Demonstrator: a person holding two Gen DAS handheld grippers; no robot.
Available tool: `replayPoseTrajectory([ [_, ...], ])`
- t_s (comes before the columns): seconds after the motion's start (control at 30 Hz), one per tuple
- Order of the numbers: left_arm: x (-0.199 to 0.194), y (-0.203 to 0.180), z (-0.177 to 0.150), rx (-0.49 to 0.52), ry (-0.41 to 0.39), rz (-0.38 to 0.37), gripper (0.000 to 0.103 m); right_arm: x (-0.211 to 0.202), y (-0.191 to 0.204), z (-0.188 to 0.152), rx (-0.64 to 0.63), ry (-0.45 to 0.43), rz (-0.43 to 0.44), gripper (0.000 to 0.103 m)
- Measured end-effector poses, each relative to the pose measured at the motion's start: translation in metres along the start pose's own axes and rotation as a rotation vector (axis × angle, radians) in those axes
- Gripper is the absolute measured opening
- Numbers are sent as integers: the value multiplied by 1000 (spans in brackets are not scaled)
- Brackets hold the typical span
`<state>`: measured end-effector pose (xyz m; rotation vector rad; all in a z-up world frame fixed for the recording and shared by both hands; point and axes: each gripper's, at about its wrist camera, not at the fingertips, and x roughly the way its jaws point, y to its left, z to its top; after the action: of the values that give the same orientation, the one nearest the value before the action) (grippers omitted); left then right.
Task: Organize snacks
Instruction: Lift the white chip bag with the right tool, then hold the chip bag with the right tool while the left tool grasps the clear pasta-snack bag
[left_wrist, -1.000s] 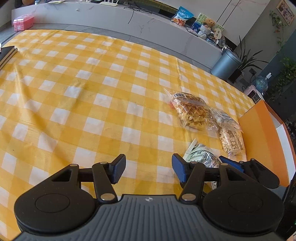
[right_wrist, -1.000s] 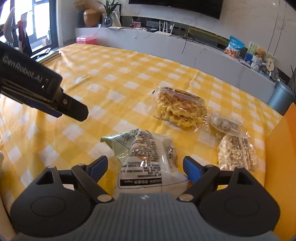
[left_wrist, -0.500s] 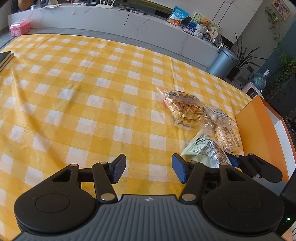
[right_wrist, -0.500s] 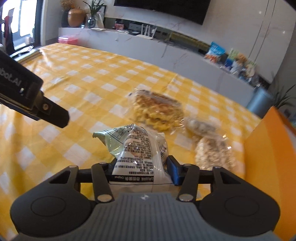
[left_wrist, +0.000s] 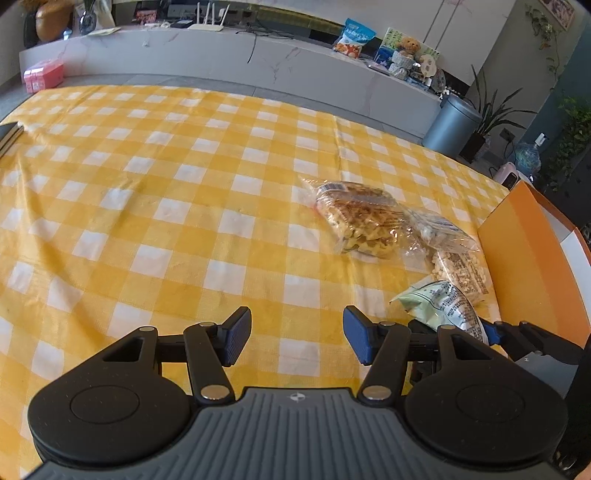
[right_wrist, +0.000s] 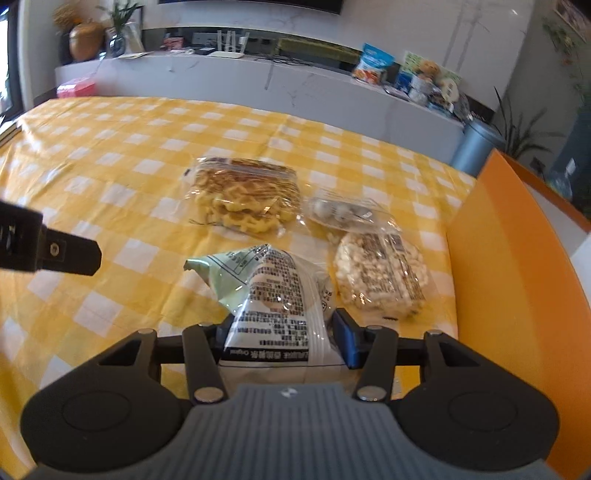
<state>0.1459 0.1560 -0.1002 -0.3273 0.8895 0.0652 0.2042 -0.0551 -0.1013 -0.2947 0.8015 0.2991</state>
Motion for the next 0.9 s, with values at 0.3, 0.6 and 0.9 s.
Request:
replayPoseTrajectory([
  [0.3,9,-35,33,195,-99,-100,69,6,-25,-2,151,38,70,50],
  [0.6,60,-81,63,619,-15,-116,79,12,-32,-2,194,58,89,50],
  [0.9,119,-81,90,764,189,-202,100,11,-32,-2,189,60,91,50],
])
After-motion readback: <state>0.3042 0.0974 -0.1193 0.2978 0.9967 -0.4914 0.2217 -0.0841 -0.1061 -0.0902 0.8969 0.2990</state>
